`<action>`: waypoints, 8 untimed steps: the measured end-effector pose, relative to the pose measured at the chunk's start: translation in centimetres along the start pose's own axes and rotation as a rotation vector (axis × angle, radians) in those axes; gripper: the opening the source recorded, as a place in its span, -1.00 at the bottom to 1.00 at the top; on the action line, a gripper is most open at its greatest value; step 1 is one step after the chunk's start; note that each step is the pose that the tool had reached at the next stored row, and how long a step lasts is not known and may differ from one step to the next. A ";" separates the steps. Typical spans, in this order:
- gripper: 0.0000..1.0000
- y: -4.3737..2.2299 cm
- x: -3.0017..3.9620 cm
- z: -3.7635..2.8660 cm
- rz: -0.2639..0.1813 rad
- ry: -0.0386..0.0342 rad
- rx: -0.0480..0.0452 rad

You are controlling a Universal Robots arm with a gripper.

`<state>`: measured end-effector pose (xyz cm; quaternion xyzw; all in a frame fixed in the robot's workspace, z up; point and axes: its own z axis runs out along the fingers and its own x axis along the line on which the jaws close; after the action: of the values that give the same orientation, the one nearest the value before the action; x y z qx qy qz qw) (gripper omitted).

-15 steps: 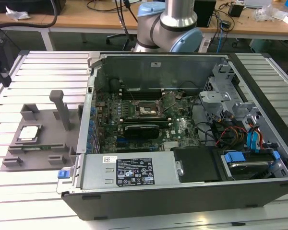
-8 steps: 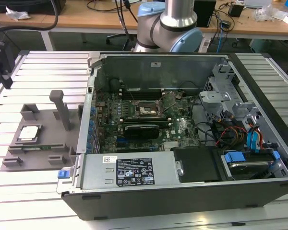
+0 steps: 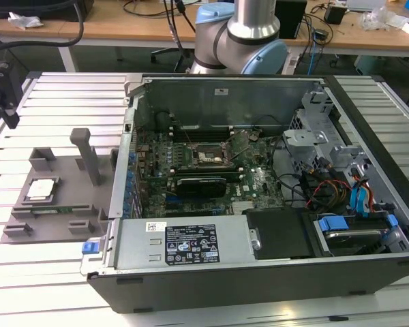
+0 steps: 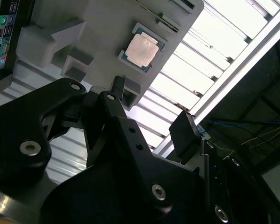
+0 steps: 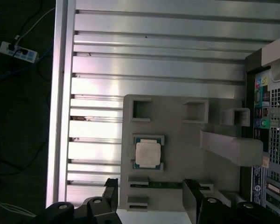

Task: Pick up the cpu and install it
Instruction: 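Pick up the cpu and move it towards the insertion slot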

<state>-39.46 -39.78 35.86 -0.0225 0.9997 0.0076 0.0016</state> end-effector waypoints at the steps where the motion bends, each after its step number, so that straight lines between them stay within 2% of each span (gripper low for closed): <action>1: 0.33 0.00 0.00 0.05 0.000 0.0000 0.0000; 8: 0.33 -0.01 0.00 0.57 0.000 0.0000 0.0000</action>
<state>-39.46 -39.78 35.29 -0.0225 0.9997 0.0076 0.0016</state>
